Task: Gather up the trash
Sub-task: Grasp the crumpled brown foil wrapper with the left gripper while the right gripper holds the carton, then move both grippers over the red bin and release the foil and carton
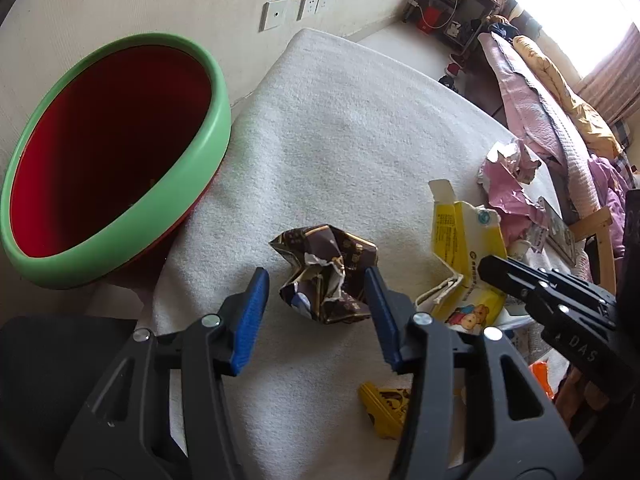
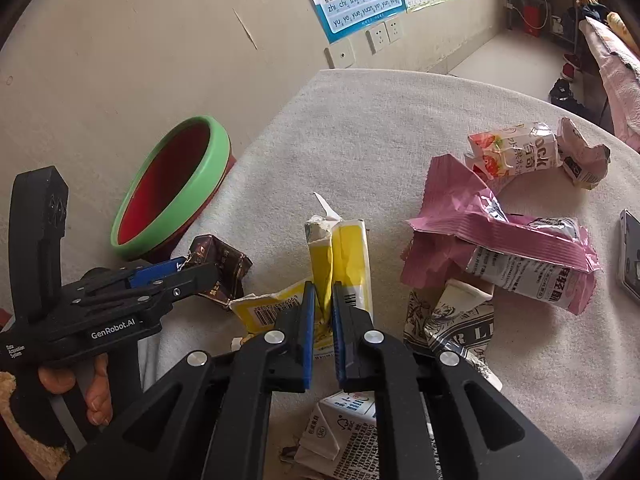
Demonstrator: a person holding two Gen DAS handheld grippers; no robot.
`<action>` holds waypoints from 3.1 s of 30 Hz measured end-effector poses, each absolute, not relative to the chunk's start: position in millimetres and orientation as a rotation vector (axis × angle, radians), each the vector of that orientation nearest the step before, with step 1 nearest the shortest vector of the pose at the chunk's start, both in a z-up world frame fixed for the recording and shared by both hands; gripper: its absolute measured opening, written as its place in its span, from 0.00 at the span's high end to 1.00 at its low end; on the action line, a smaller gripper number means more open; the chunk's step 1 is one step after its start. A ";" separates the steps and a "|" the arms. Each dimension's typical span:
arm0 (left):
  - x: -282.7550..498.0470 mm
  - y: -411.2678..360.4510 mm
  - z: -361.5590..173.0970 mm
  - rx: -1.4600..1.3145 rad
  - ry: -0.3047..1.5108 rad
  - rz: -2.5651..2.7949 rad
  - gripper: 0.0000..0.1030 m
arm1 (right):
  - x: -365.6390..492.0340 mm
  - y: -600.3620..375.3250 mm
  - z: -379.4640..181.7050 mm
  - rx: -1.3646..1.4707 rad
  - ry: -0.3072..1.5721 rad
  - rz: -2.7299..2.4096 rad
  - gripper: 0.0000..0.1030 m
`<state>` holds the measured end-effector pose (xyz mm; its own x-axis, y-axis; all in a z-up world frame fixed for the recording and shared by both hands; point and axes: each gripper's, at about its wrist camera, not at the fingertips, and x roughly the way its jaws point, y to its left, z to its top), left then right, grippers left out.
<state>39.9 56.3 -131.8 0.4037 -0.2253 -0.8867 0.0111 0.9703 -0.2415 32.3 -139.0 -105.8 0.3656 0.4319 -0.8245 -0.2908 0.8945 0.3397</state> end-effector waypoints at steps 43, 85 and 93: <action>32.7 56.4 -125.7 -0.218 1.104 -0.173 0.75 | 27.9 -137.3 -97.3 0.147 1.060 0.494 0.92; 39.4 149.4 -71.9 -0.315 0.921 0.014 0.75 | 25.3 -79.8 -61.2 0.041 0.993 0.577 0.92; 41.4 177.4 -67.5 -0.343 0.901 0.054 0.75 | 35.8 -51.3 -51.7 0.007 0.972 0.604 0.91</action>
